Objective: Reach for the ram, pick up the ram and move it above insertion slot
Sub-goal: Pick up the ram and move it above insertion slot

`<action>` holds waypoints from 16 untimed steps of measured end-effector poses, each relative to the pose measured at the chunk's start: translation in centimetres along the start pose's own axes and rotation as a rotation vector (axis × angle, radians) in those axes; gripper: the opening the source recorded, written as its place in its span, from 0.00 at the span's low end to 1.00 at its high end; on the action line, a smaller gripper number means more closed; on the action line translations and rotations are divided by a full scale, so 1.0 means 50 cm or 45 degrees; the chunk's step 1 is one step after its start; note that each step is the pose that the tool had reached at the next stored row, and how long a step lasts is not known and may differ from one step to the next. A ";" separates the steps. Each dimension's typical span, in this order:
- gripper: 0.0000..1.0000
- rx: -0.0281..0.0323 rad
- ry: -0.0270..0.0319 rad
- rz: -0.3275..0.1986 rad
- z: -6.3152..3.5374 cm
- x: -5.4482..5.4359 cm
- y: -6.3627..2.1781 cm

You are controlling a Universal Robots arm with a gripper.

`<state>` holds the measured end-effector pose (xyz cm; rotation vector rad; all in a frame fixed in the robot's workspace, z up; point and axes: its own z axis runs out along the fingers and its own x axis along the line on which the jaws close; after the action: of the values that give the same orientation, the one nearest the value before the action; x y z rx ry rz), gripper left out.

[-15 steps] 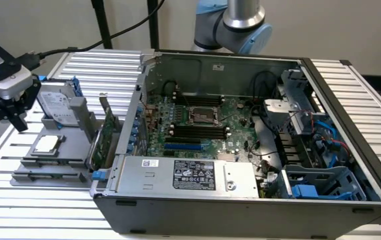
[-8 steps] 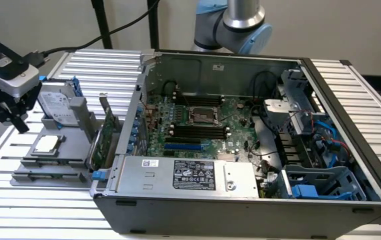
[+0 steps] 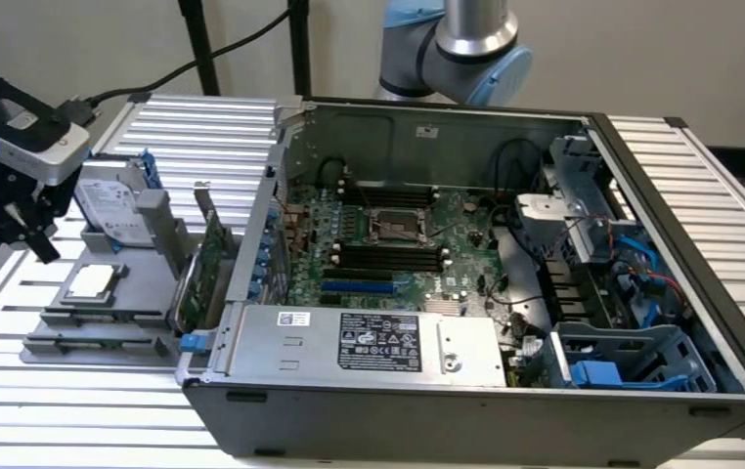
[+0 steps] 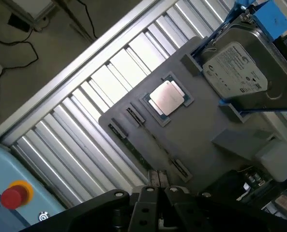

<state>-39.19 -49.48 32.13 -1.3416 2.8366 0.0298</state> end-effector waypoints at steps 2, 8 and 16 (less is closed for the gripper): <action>0.11 -0.0006 0.0008 -0.046 0.003 0.000 0.000; 0.11 -0.0021 0.0027 -0.185 0.011 0.000 0.000; 0.11 -0.0042 0.0058 -0.369 0.021 0.000 0.000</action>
<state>-39.19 -49.48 31.09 -1.7388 2.6154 0.0304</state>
